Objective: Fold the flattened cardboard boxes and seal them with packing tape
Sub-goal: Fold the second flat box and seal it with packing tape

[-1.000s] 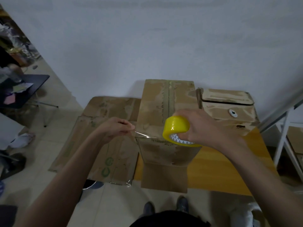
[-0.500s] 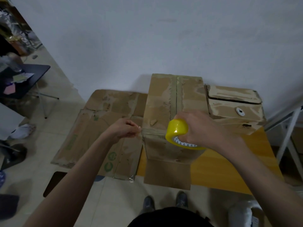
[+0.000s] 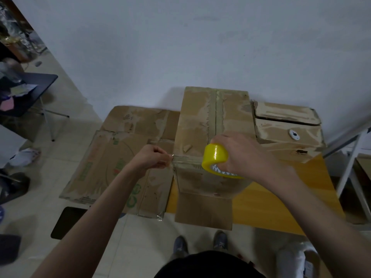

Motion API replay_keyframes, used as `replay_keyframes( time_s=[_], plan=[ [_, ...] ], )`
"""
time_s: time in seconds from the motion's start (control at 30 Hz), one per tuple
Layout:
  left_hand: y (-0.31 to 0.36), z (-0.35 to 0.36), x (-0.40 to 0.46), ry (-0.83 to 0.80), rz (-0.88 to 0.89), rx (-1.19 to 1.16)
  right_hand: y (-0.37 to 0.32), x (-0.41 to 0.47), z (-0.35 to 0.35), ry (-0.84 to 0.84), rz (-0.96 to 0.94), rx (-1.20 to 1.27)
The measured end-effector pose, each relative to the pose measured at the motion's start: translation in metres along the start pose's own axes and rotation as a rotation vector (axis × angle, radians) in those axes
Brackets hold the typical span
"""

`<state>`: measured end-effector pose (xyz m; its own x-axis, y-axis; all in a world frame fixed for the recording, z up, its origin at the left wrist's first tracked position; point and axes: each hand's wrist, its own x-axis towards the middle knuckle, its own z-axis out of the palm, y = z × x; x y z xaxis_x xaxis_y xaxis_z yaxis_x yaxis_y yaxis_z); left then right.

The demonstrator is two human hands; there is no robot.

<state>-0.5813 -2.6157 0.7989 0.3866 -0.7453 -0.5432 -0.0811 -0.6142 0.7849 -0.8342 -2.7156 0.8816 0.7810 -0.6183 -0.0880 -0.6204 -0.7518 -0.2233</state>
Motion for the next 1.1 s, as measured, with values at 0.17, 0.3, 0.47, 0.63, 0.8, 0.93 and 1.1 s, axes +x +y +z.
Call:
replay_keyframes(
  time_s=[0.17, 0.3, 0.47, 0.63, 0.8, 0.93, 1.1],
  plan=[
    [-0.005, 0.01, -0.006, 0.269, 0.08, 0.28, -0.003, -0.005, 0.007, 0.038, -0.03, -0.027],
    [-0.025, 0.043, -0.037, 0.422, 0.653, 0.649, -0.004, -0.009, 0.014, 0.097, -0.053, -0.036],
    [-0.052, 0.071, -0.052, 0.263, 0.719, 0.951, 0.001, -0.017, 0.017, 0.15, -0.062, -0.046],
    [-0.058, 0.073, -0.048, 0.247, 0.729, 1.0, 0.019, -0.04, 0.028, 0.234, 0.009, 0.176],
    [-0.059, 0.075, -0.048, 0.262, 0.701, 0.948, 0.037, -0.064, 0.066, 0.472, 0.215, 0.743],
    [-0.06, 0.076, -0.047, 0.275, 0.697, 0.927, 0.035, -0.061, 0.079, 0.465, 0.254, 0.929],
    [-0.063, 0.072, -0.045, 0.281, 0.709, 0.966, 0.055, -0.056, 0.056, 0.391, 0.215, 0.726]
  ],
)
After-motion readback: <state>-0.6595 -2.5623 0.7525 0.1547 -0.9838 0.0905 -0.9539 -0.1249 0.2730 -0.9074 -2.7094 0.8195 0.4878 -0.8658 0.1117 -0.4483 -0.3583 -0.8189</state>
